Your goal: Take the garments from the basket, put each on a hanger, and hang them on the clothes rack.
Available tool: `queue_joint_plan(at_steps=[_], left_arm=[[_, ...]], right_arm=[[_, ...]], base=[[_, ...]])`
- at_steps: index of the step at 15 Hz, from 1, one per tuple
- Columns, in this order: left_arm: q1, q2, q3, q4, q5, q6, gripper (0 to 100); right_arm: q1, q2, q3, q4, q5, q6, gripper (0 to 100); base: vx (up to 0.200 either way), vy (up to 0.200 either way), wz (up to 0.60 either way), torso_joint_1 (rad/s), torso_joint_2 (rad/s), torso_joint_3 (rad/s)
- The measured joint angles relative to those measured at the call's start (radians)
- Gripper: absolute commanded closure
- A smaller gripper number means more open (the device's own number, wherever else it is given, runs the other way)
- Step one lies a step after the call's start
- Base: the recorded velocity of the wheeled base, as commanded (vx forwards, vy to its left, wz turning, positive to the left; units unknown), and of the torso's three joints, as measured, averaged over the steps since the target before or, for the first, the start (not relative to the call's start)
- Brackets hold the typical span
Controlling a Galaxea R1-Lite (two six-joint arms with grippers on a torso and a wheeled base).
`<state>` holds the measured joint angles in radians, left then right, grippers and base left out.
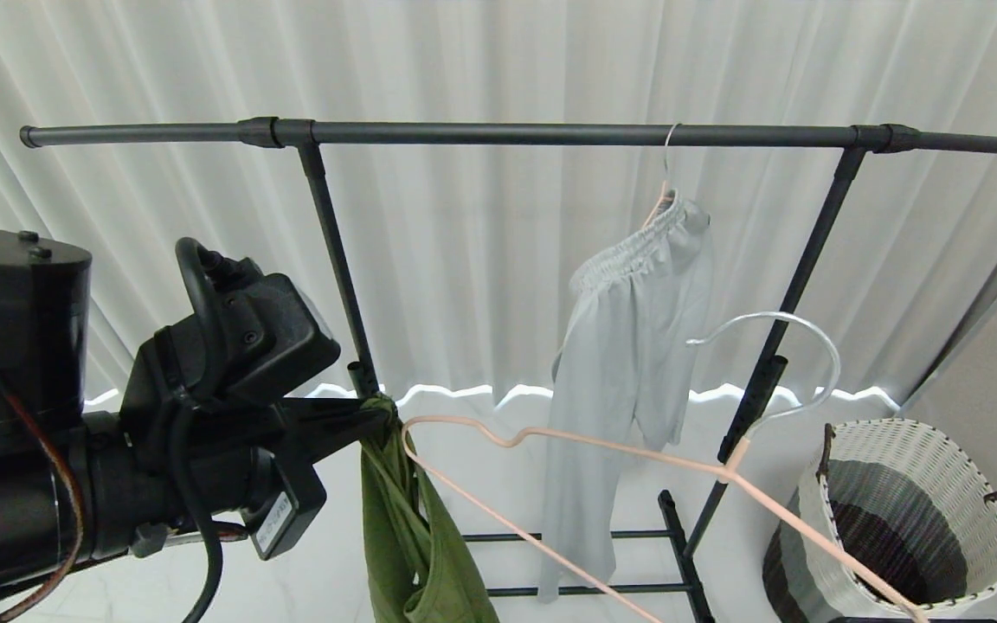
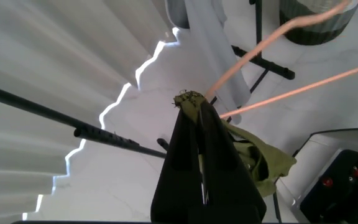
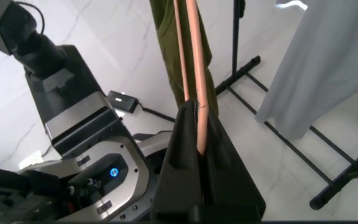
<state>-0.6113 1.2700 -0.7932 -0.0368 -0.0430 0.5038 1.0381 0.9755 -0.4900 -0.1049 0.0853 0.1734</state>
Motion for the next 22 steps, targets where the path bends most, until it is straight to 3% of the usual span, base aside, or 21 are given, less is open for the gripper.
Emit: queue_joint_plan(at_steps=[3, 9, 14, 18, 22], left_arm=[[-0.016, 0.0, -0.006, -0.002, 0.0, 0.0, 100], [-0.019, 0.005, -0.013, -0.025, -0.002, 0.0, 100], [-0.055, 0.008, -0.024, -0.041, -0.067, 0.002, 100], [-0.069, 0.008, -0.026, -0.069, -0.117, 0.015, 100], [-0.099, 0.01, -0.039, -0.074, -0.121, 0.007, 100]], right_arm=[[0.004, 0.04, -0.004, -0.025, 0.043, -0.033, 100], [0.011, 0.08, -0.003, -0.046, 0.055, -0.046, 100], [0.043, 0.138, -0.005, -0.054, 0.121, -0.047, 100], [0.045, 0.172, -0.014, -0.055, 0.131, -0.047, 100], [0.045, 0.251, -0.023, -0.18, 0.134, -0.043, 100]], base=[[0.0, 0.0, 0.0, 0.0, 0.0, 0.0], [0.0, 0.0, 0.0, 0.0, 0.0, 0.0], [0.0, 0.0, 0.0, 0.0, 0.0, 0.0], [0.0, 0.0, 0.0, 0.0, 0.0, 0.0], [0.0, 0.0, 0.0, 0.0, 0.0, 0.0]])
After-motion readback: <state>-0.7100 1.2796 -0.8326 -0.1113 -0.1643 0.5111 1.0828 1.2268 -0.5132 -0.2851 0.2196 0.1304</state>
